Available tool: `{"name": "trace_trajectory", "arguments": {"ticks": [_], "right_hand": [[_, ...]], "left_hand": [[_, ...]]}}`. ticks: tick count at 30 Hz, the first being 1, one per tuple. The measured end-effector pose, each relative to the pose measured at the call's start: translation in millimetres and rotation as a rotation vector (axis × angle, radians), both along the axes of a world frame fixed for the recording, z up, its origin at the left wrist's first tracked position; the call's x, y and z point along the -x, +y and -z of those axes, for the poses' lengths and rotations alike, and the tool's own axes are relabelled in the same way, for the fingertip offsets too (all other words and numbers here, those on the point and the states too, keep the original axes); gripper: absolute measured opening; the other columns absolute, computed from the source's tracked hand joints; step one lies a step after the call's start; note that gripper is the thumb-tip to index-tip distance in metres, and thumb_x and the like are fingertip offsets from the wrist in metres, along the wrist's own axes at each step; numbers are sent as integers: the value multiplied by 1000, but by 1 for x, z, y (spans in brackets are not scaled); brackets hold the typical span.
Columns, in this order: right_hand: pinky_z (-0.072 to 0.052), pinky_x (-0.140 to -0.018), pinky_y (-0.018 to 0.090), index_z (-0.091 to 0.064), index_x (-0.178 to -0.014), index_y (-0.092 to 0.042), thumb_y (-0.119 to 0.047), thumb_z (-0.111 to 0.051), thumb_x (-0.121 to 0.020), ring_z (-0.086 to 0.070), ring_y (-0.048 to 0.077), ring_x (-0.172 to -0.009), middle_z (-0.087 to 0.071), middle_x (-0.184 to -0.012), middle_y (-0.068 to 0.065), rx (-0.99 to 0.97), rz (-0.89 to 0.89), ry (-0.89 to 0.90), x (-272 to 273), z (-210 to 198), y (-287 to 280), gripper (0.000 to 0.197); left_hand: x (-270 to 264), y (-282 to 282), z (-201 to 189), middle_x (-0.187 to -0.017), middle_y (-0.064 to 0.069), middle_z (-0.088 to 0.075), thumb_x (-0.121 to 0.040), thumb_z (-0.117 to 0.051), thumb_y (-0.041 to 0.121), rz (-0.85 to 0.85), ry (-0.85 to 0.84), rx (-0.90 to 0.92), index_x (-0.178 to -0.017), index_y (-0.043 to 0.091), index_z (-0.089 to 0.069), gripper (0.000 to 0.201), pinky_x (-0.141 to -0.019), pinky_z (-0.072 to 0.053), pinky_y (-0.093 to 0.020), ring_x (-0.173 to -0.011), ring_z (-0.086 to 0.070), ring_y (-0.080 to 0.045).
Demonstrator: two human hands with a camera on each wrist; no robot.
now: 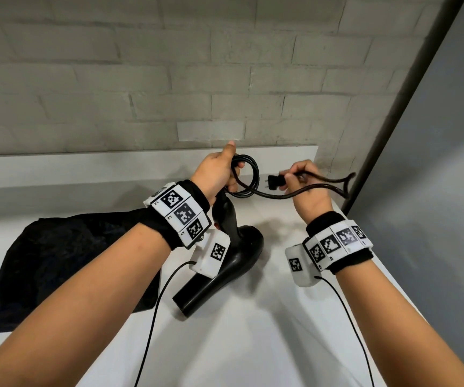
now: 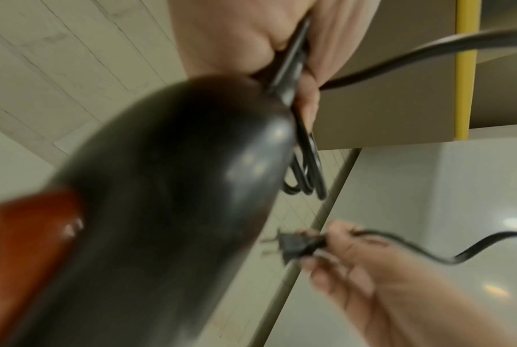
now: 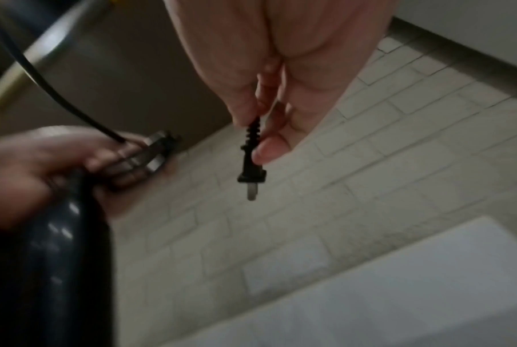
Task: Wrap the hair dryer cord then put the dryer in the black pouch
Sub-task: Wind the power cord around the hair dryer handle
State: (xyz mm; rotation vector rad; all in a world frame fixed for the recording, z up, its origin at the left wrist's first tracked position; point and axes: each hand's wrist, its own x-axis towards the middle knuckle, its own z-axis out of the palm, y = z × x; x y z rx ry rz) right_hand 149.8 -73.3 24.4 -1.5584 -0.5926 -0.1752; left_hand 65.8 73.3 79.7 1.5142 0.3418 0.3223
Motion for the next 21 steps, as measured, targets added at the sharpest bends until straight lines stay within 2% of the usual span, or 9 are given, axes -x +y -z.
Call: {"name": "trace_trajectory", "arguments": {"ticks": [3,7,10,12,13,15,17,19,21], "right_hand": [[-43,-50,11,-41,-75,-23,1,-44,-87,-54,-1,-47,-59,-75,2,-224,26,-58,23,-21,8,27],[-44,-54,13,-41,-79,-25,-9,-44,-84,-53,0,-51,-62,-80,2,-270,-52,-161,45,-26,16,17],[-45,-58,14,-41,-80,-26,-11,-45,-84,-54,1,-58,-62,-82,0,-155,-96,-204,48,-16,25,16],[-46,-60,20,-44,-80,-26,-14,-48,-84,-56,9,-63,-61,-81,3,-60,-32,-255,47,-9,28,13],[-46,-61,23,-49,-80,-20,-13,-50,-83,-56,13,-66,-61,-81,8,1,8,-303,46,-7,29,8],[-42,-63,12,-55,-79,-1,-5,-54,-82,-49,0,-69,-55,-79,15,129,58,-422,44,-3,30,4],[-38,-64,9,-54,-81,3,2,-57,-79,-45,-3,-68,-44,-83,10,213,82,-464,44,-1,32,4],[-37,-65,13,-51,-89,3,3,-58,-76,-42,7,-69,-39,-90,6,221,160,-421,40,1,35,14],[-37,-69,10,-47,-102,3,3,-56,-74,-45,16,-79,-45,-98,10,209,186,-313,32,1,38,30]], "left_hand": [[-3,0,2,-48,1,-37,-98,-31,39,-10,-9,-7,-64,10,-49,49,-39,-30,-20,-39,-30,-12],[-6,4,5,-32,9,-39,-98,-31,41,-8,-18,10,-65,10,-51,50,-42,-30,-24,-30,-31,-8],[-5,2,4,-31,9,-40,-98,-31,41,-7,-19,14,-67,9,-52,49,-37,-31,-18,-28,-33,-5],[-3,1,4,-31,9,-39,-98,-31,40,12,-18,-5,-67,9,-52,49,-36,-30,-16,-27,-33,-5],[-3,0,4,-30,9,-39,-99,-30,39,31,-19,-16,-68,8,-52,49,-36,-29,-16,-27,-33,-5],[-1,-3,3,-29,7,-38,-99,-28,38,64,-19,-43,-68,8,-51,49,-37,-28,-17,-26,-32,-6],[0,-5,3,-29,6,-37,-99,-28,38,93,-9,-51,-68,8,-51,48,-39,-28,-19,-26,-31,-6],[-1,-8,3,-29,5,-36,-99,-28,38,132,16,-38,-68,9,-51,48,-41,-28,-21,-26,-30,-5],[-1,-11,3,-28,5,-37,-99,-29,39,143,44,-62,-68,9,-51,49,-43,-27,-23,-26,-31,-6]]}}
